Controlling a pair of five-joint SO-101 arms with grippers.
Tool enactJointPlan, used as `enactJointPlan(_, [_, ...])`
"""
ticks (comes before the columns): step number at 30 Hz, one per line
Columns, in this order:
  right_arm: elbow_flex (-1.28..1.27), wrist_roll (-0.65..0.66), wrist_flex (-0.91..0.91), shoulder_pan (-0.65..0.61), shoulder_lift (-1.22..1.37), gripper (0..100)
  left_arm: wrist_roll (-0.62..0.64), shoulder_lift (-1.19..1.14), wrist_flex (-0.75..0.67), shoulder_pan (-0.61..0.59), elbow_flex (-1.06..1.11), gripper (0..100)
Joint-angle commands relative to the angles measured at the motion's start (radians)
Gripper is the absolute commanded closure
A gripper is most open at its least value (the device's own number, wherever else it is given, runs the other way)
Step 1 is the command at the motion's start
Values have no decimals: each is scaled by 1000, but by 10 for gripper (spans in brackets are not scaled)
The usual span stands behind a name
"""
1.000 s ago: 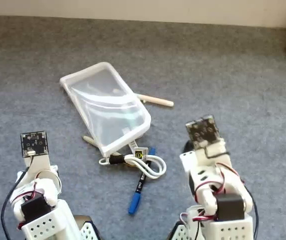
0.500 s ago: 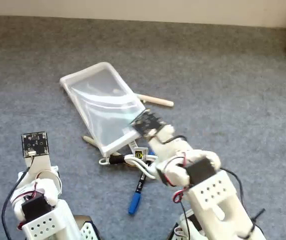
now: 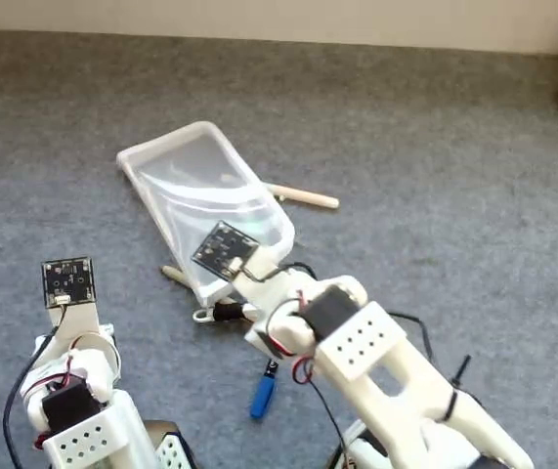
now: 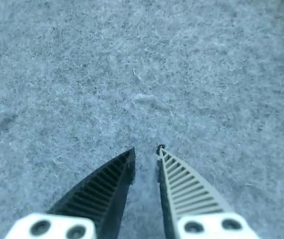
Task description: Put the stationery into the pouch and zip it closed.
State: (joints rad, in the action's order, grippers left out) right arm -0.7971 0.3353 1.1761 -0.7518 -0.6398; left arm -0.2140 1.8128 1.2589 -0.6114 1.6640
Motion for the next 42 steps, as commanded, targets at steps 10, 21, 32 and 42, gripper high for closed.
enactJointPlan(10, [260,-3,-25,-87,278,835,-12,12,-20,-12,-10,912])
enactJointPlan(21, [429,-3,-27,-128,522,835,-12,12,-20,-12,-10,912])
enactJointPlan(32, [544,-2,-27,-128,696,835,-12,12,-20,-10,-10,912])
enactJointPlan(42, [549,106,-27,-125,774,835,-12,13,-20,-10,-8,912])
